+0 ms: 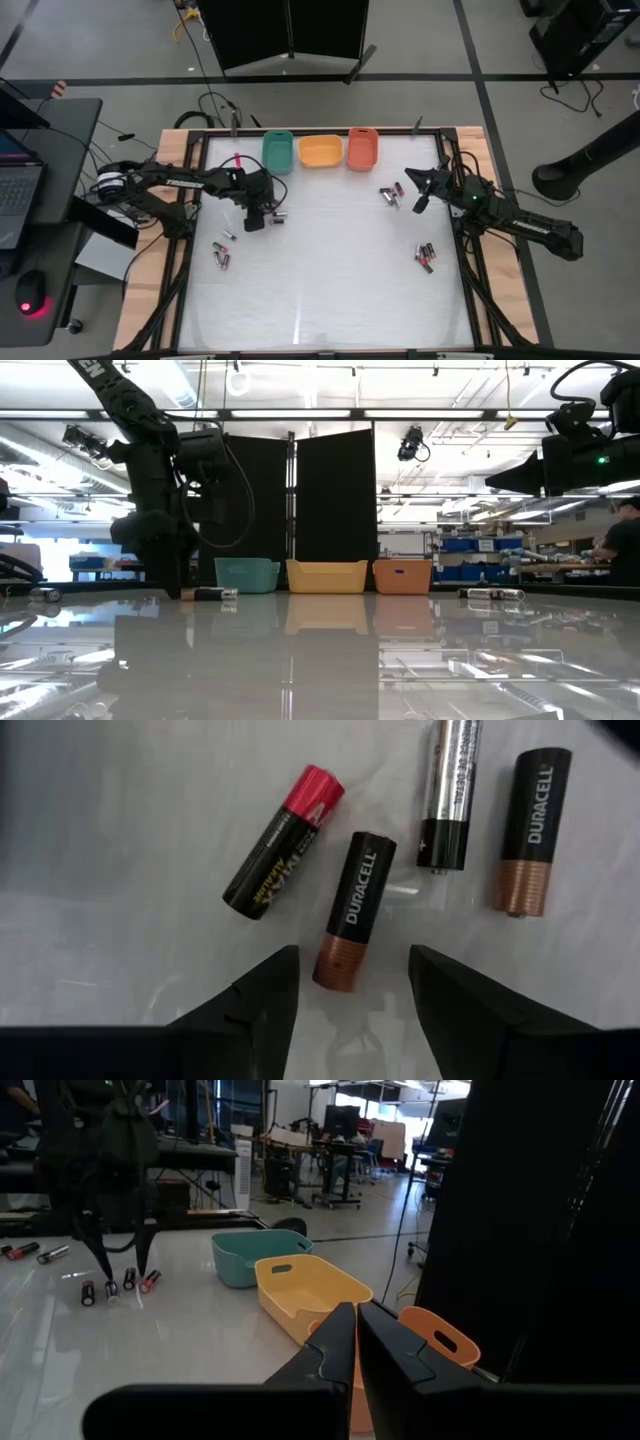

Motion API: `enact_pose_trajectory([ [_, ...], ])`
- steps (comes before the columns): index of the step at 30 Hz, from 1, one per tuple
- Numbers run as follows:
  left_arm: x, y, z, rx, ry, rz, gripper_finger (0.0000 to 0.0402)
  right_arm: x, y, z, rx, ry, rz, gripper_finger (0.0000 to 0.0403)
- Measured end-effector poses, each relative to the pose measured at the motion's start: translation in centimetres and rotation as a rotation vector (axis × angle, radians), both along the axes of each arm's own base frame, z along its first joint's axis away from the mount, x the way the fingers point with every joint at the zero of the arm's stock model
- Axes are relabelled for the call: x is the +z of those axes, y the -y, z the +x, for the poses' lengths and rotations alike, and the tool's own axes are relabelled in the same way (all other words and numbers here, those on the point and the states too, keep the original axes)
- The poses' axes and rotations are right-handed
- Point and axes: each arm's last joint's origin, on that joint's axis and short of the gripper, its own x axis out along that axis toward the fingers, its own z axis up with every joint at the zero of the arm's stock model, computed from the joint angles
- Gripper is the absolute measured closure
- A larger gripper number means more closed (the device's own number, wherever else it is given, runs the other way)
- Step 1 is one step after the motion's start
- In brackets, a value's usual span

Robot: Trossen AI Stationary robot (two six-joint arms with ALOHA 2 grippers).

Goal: Sort batteries
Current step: Put the brown battery into the yellow bin

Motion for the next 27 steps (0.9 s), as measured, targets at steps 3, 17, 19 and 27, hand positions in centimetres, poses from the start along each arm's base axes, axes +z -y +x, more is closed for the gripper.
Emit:
enact_pose_trajectory([
  [3,-0.3,0.0,0.1,-0.002,-0.014,-0.005,0.0207,0.0,0.0,0.0,0.0,0.0,0.0,0.0375],
  [17,-0.4,0.1,0.0,-0.004,-0.026,-0.026,0.0355,0.0,0.0,0.0,0.001,0.0,0.0,0.0375],
  [19,-0.2,0.1,-0.2,-0.001,-0.028,-0.027,0.0355,0.0,0.0,0.0,0.001,0.001,-0.001,0.0375],
  [27,3.4,0.9,-0.2,0.021,-0.031,-0.037,0.0355,0.0,0.0,0.0,0.001,0.001,-0.001,0.0375],
])
